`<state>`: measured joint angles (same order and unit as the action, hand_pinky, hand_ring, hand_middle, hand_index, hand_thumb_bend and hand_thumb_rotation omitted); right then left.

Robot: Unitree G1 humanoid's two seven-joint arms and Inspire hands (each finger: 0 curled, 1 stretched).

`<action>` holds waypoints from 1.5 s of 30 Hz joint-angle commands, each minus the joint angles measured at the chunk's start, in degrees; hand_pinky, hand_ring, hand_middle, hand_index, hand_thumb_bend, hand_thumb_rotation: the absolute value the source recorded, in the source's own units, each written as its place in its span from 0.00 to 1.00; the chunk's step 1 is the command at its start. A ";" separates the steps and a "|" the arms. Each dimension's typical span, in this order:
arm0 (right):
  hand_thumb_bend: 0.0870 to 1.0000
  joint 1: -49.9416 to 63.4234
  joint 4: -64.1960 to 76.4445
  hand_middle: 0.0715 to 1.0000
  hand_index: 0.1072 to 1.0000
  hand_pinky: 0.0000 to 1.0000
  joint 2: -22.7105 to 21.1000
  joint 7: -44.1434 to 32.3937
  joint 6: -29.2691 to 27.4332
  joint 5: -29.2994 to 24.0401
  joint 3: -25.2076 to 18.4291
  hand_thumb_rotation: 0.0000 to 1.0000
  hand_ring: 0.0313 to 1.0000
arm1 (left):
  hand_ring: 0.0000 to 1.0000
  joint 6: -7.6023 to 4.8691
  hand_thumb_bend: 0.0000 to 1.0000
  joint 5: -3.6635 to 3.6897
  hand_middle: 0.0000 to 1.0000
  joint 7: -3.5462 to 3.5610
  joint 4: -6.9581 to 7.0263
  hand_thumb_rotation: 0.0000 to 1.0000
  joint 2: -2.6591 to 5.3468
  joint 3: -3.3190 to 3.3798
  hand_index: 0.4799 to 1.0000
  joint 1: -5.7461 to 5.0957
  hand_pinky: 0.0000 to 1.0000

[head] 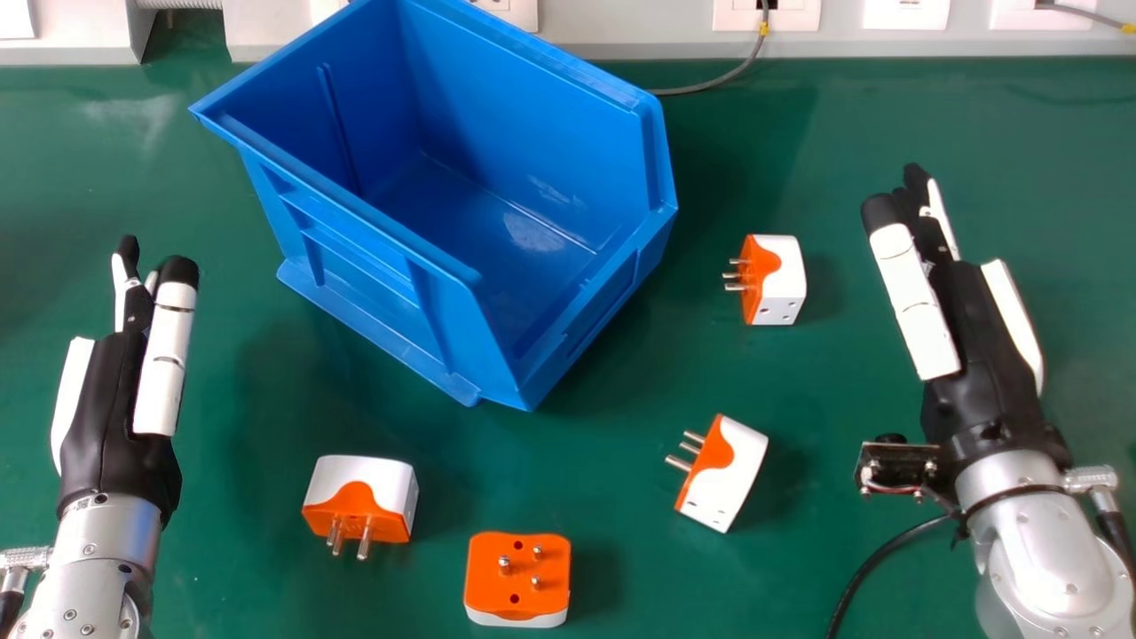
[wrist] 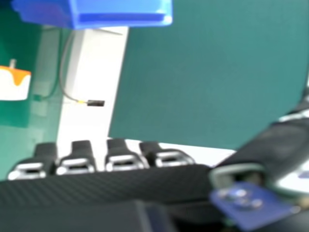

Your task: Pick all objects and put in blue box

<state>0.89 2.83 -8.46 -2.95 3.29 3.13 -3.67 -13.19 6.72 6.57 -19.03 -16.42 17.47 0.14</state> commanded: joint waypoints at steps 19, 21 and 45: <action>0.43 4.26 0.51 1.00 1.00 1.00 1.49 6.04 -7.65 5.63 1.57 0.94 1.00 | 1.00 -7.50 0.46 -2.75 1.00 -0.44 7.02 1.00 0.82 -1.19 1.00 -7.73 1.00; 0.43 4.16 0.07 1.00 1.00 1.00 1.38 6.54 -8.07 6.33 1.67 0.93 1.00 | 1.00 -7.87 0.46 -2.87 1.00 -0.68 5.88 1.00 0.93 -1.26 1.00 -7.05 1.00; 0.48 19.49 6.34 1.00 1.00 1.00 -0.05 11.31 -16.32 23.02 9.61 0.83 1.00 | 1.00 -3.96 0.54 -3.49 1.00 -0.21 8.06 1.00 0.55 -1.43 1.00 -6.91 1.00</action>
<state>19.33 6.94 -7.41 7.58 -11.92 24.75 5.45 -16.79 3.31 6.20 -12.11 -14.97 15.99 -6.95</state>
